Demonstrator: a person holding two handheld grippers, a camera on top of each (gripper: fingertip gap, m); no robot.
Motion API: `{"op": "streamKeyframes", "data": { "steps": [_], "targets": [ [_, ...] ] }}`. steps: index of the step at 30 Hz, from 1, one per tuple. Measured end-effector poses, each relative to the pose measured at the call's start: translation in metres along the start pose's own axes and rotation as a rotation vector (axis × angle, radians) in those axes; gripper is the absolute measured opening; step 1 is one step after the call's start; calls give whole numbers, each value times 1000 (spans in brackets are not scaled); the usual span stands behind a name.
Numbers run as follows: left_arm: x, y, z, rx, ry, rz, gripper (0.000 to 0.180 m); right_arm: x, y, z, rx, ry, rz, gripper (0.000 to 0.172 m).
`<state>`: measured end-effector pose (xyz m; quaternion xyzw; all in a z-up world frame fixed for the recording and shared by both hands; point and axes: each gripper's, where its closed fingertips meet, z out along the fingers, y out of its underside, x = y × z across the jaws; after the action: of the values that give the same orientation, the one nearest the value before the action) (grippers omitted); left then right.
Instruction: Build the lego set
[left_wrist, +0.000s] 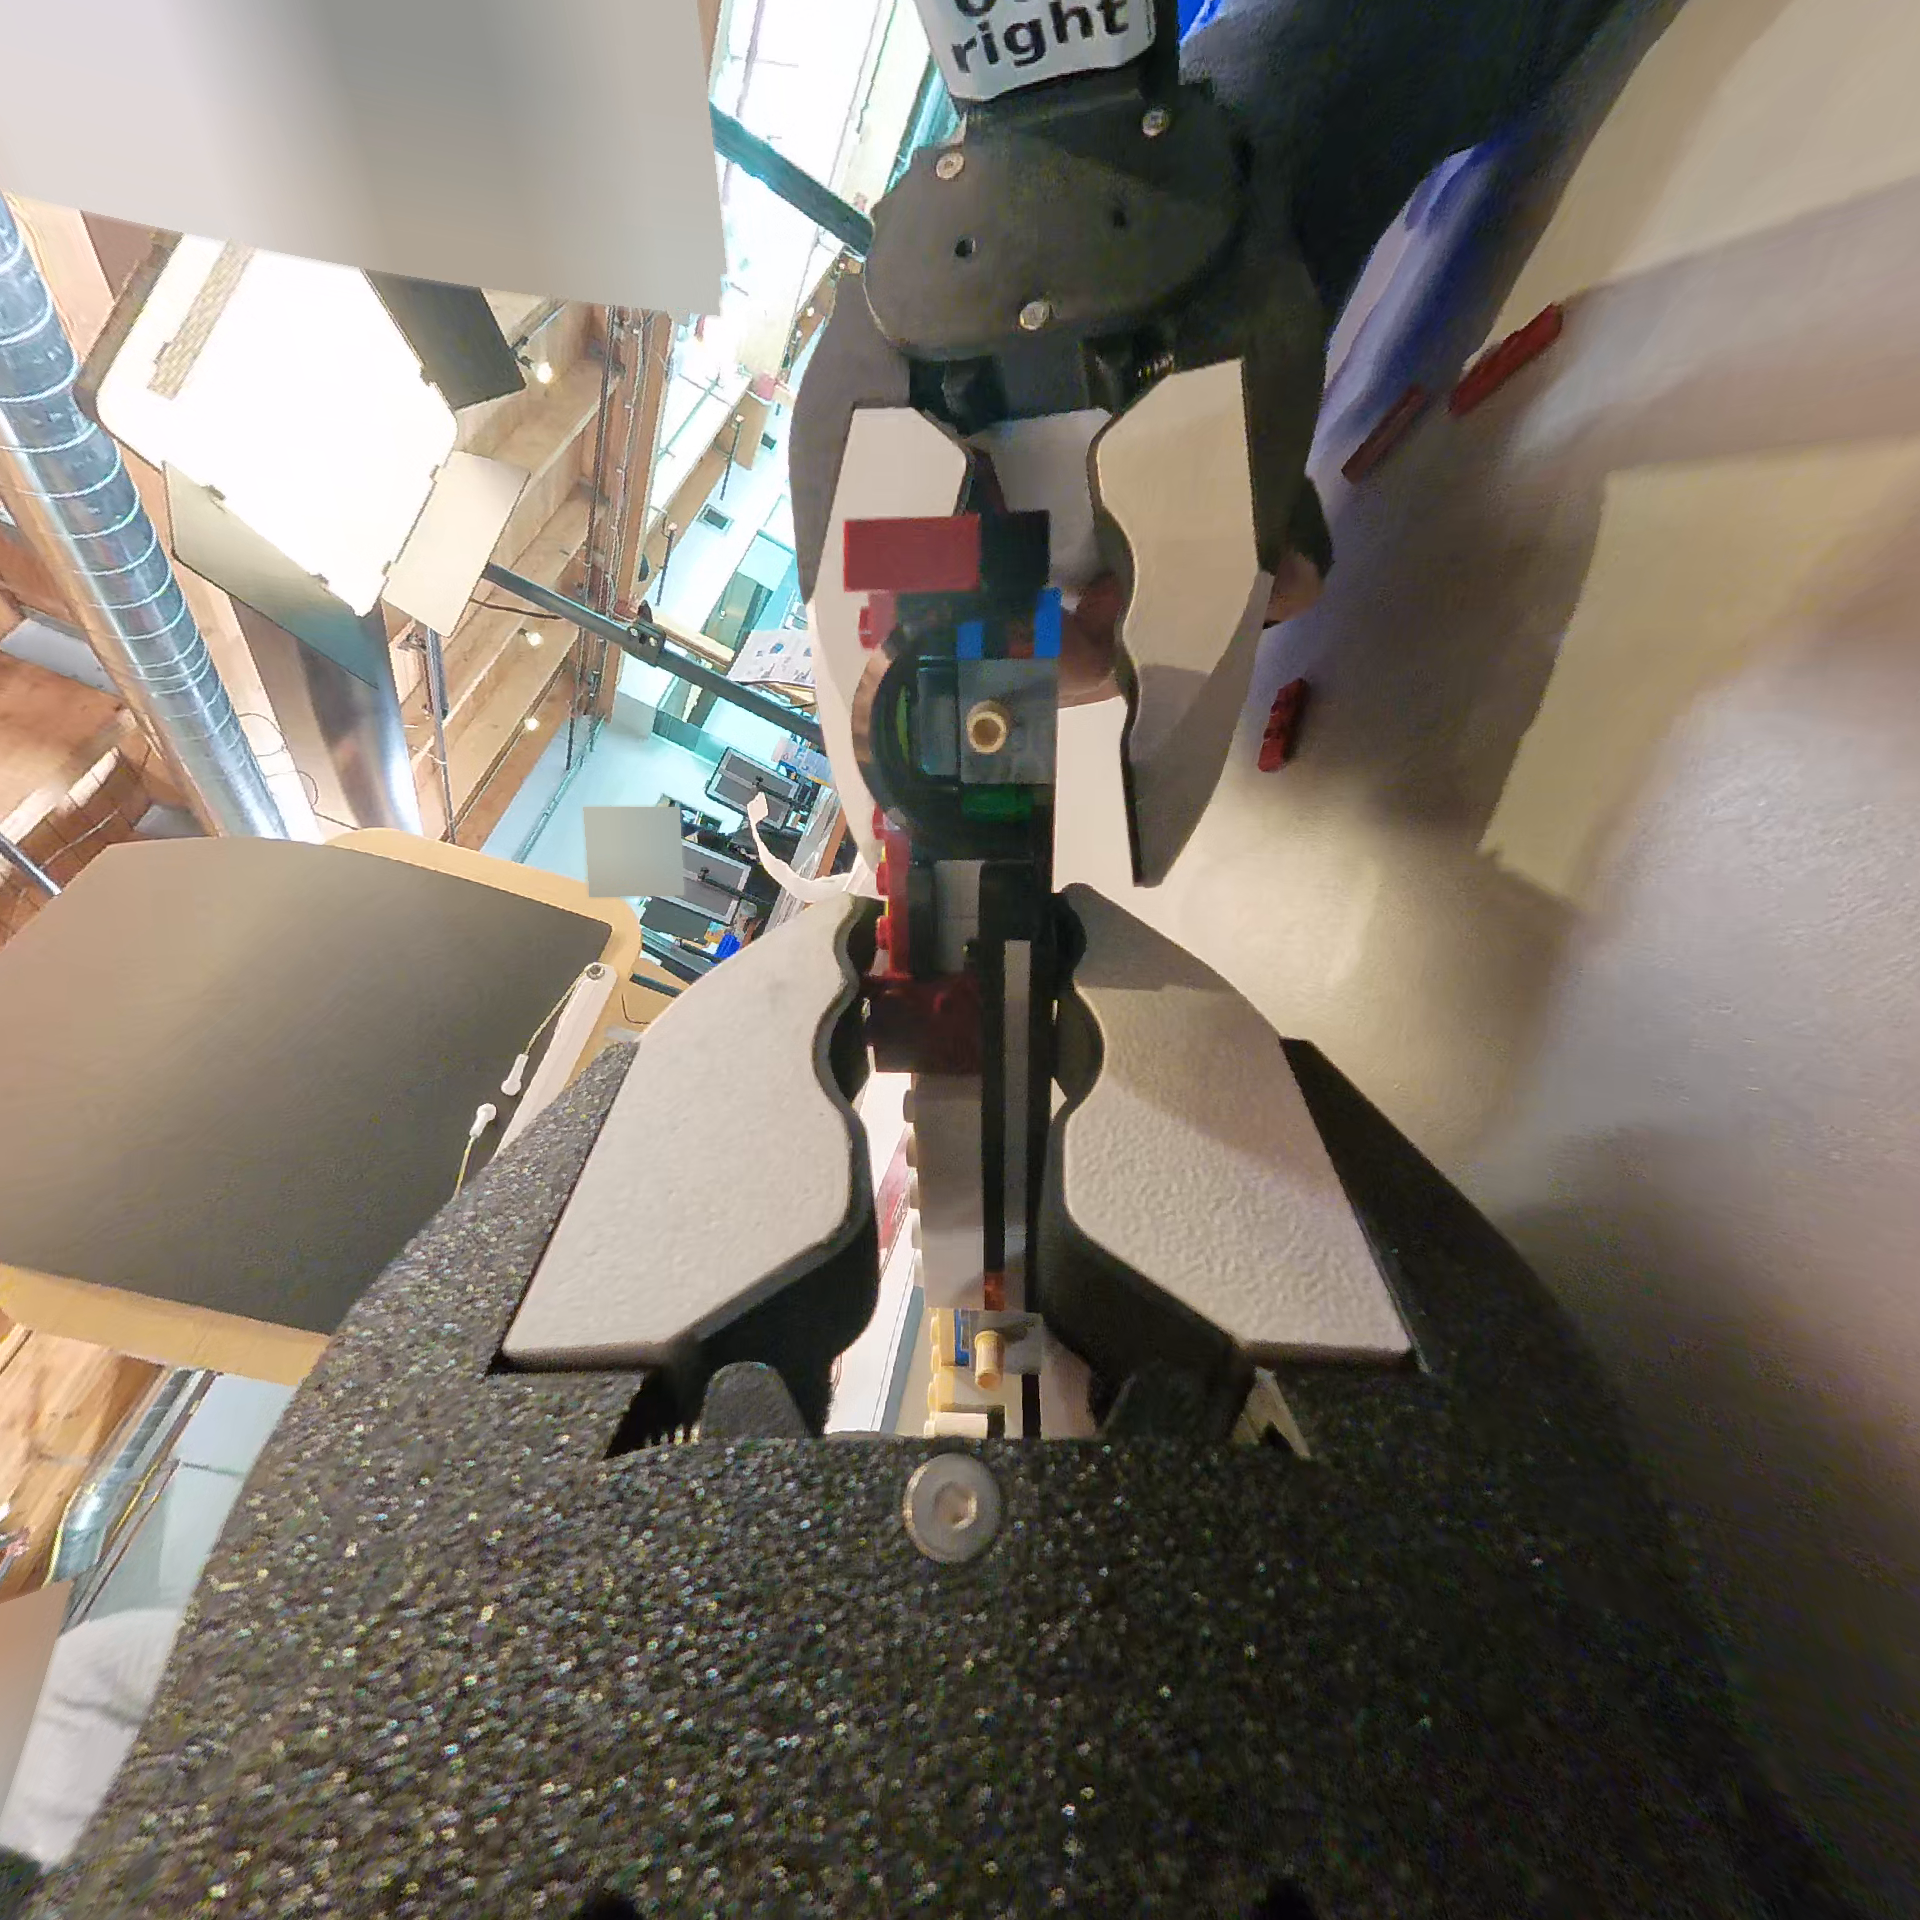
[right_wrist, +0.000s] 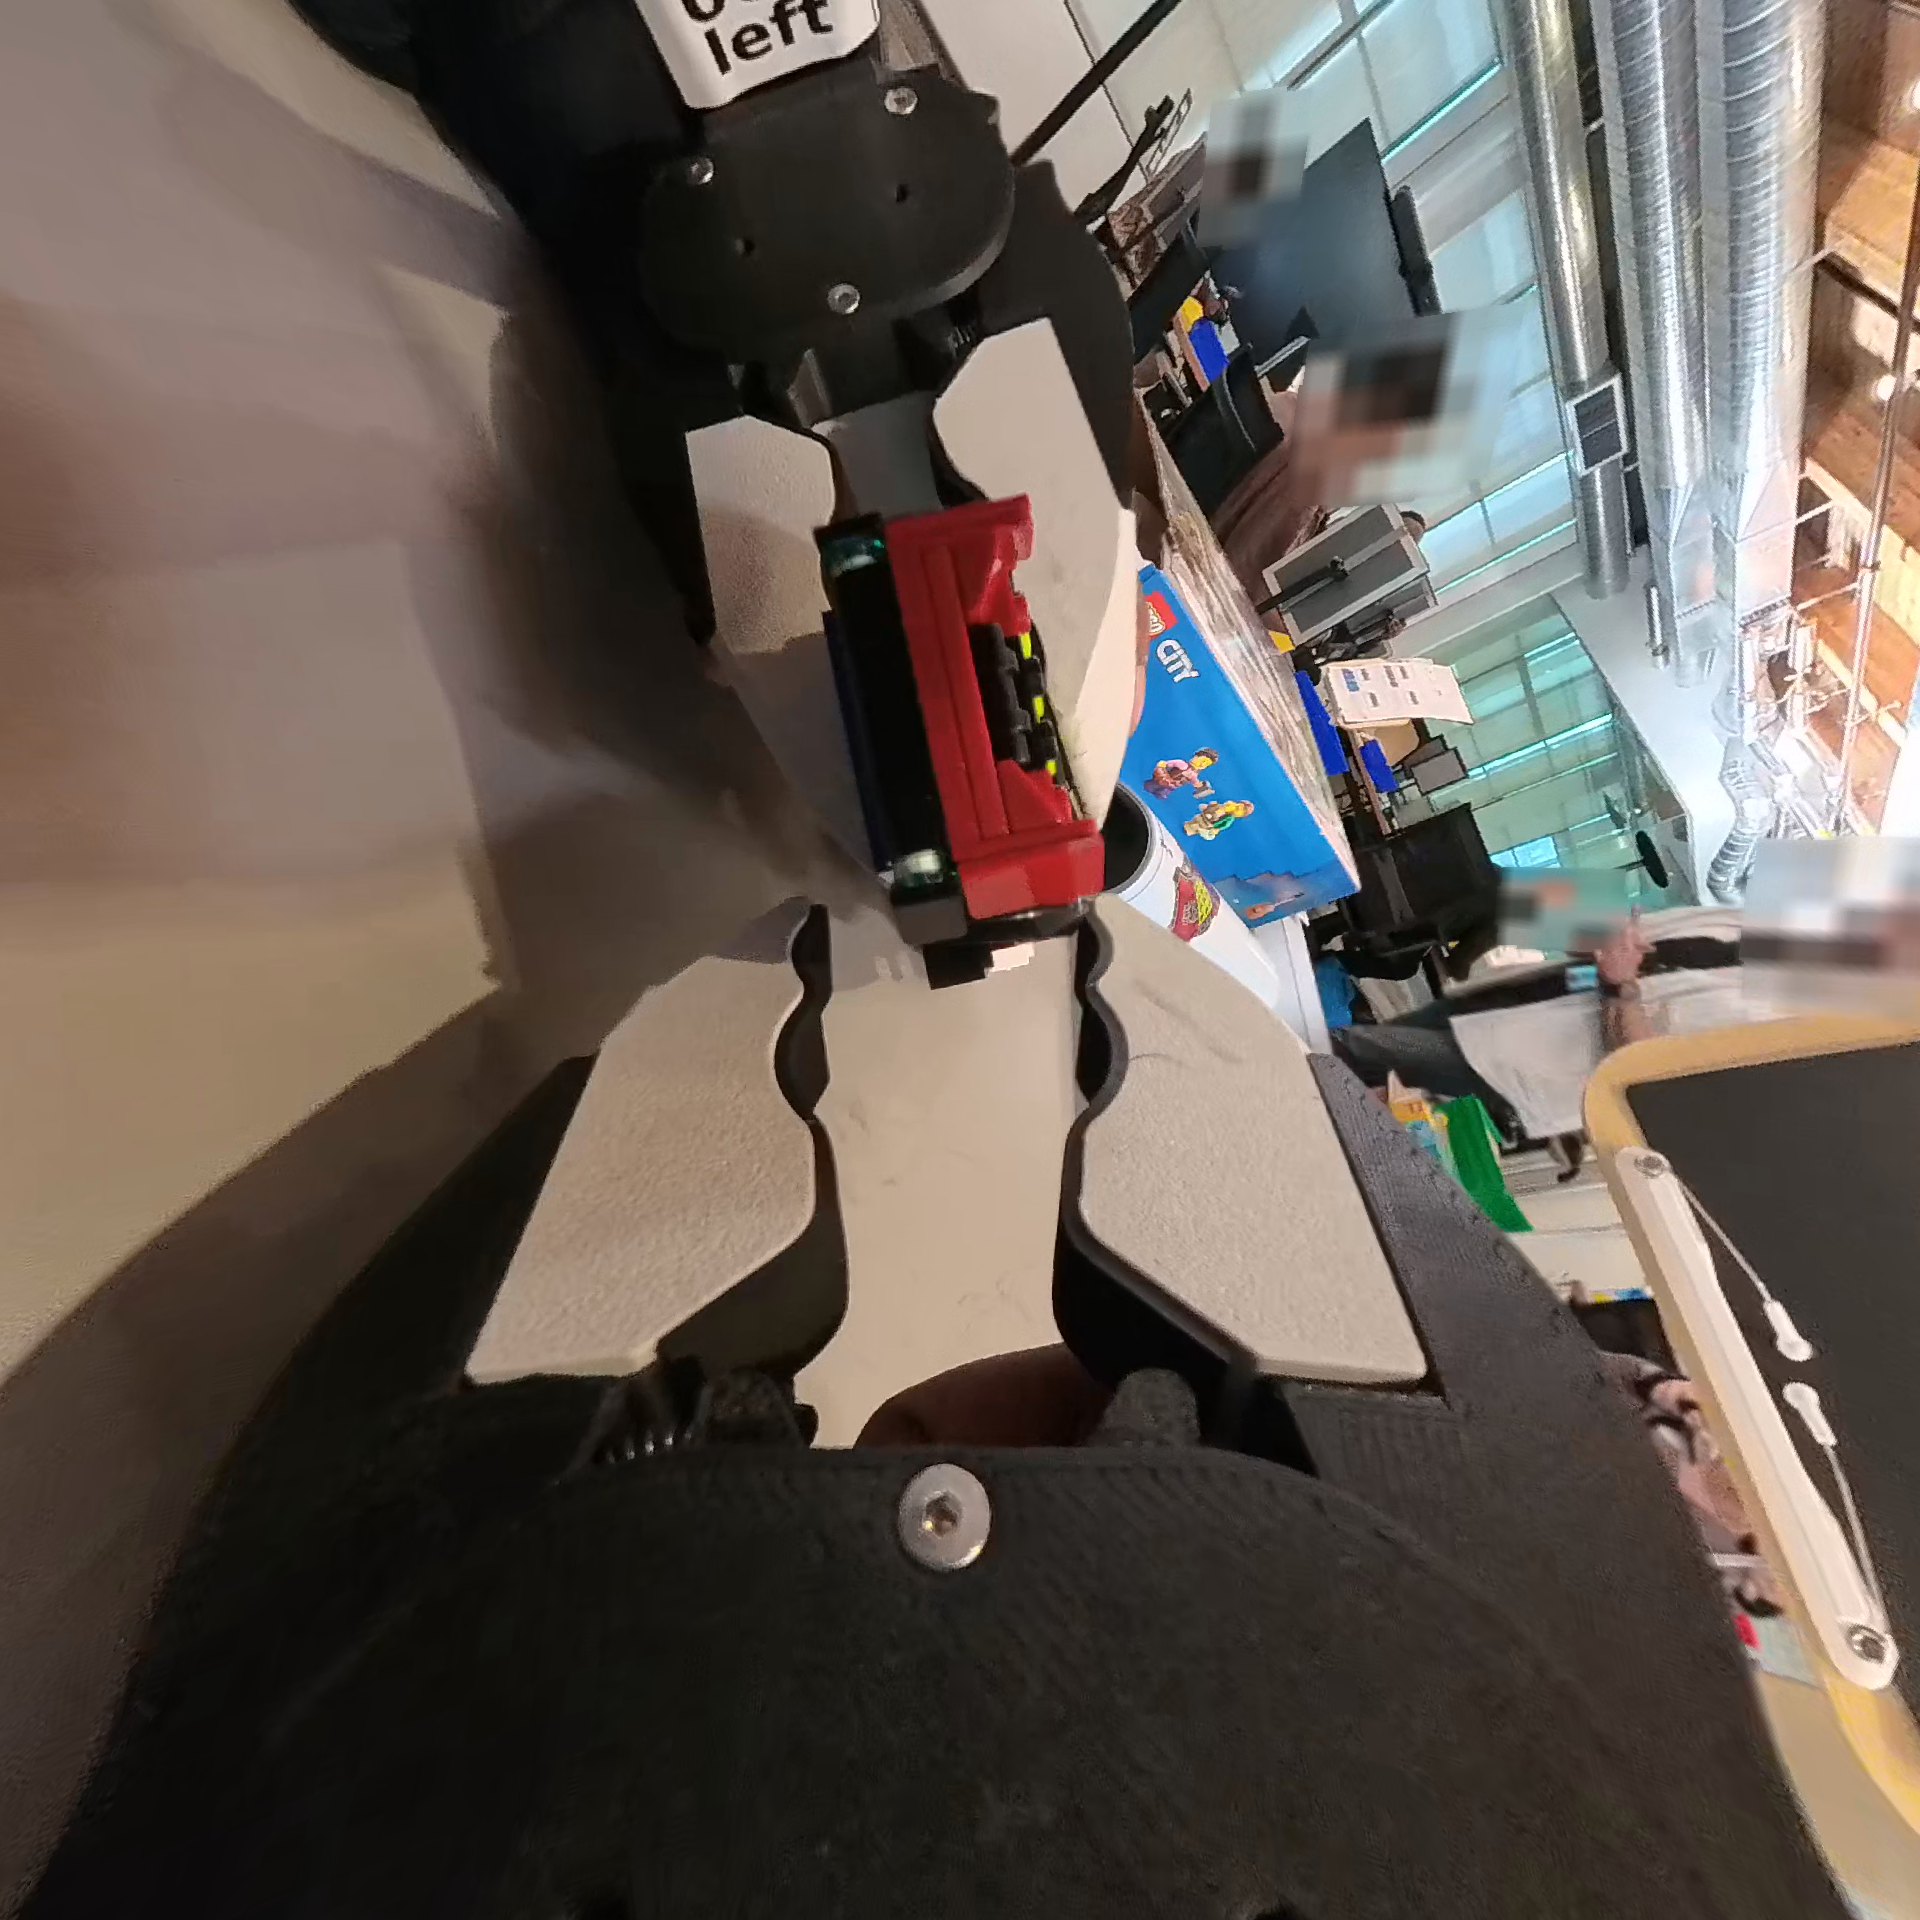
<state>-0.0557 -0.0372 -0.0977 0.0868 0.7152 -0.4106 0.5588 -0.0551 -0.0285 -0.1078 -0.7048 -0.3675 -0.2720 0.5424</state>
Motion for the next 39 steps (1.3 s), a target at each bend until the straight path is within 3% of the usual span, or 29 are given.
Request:
{"op": "streamKeyframes", "data": {
  "steps": [11,39],
  "targets": [
    [4,1,1,-8,15,31,32,4,3,-1,-36,46,-119,29],
    [6,1,5,-18,19,63,32,4,7,-3,-73,35,-190,27]
  ]
}}
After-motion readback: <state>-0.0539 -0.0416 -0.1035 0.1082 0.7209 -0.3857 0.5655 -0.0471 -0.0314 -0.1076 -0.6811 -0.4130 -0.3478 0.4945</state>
